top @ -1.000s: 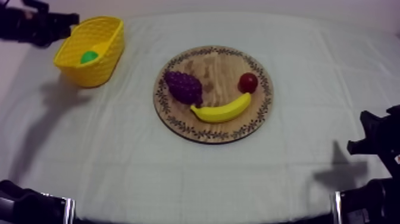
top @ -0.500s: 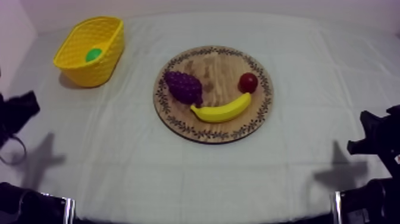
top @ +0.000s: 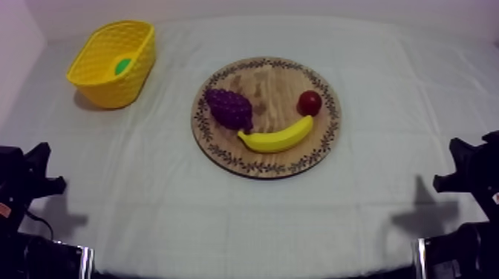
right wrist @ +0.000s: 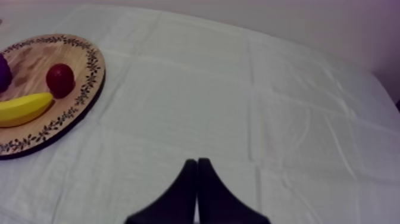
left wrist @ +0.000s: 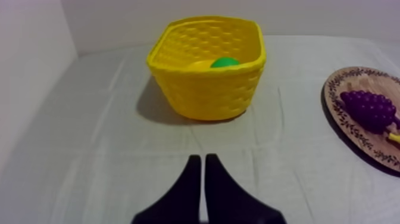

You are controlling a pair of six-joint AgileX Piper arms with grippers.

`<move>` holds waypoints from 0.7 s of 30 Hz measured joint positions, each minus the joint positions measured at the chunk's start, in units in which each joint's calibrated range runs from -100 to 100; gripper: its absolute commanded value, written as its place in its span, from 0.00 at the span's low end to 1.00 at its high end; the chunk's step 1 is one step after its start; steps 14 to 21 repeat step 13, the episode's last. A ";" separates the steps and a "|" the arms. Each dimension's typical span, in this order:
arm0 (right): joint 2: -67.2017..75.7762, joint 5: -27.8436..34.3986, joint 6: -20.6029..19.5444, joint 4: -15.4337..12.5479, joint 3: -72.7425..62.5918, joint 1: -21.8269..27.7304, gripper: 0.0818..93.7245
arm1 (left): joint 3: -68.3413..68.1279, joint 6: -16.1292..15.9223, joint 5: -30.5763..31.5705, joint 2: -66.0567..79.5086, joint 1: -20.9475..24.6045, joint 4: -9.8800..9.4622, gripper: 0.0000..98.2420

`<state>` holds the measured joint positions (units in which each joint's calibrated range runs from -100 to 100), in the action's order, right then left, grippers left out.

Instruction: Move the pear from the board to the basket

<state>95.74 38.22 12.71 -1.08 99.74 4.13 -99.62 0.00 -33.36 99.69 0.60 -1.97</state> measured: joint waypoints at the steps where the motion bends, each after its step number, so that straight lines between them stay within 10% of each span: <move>1: 0.00 0.00 0.00 0.00 0.00 0.00 0.00 | 0.00 0.17 0.00 0.00 0.00 0.00 0.00; 12: 0.00 0.00 0.00 0.00 0.00 0.00 0.00 | 0.00 11.02 -0.09 0.00 0.00 0.02 0.00; 21: 0.00 0.08 0.00 0.00 0.00 0.00 0.00 | 0.00 11.49 -0.09 0.00 0.00 0.02 0.00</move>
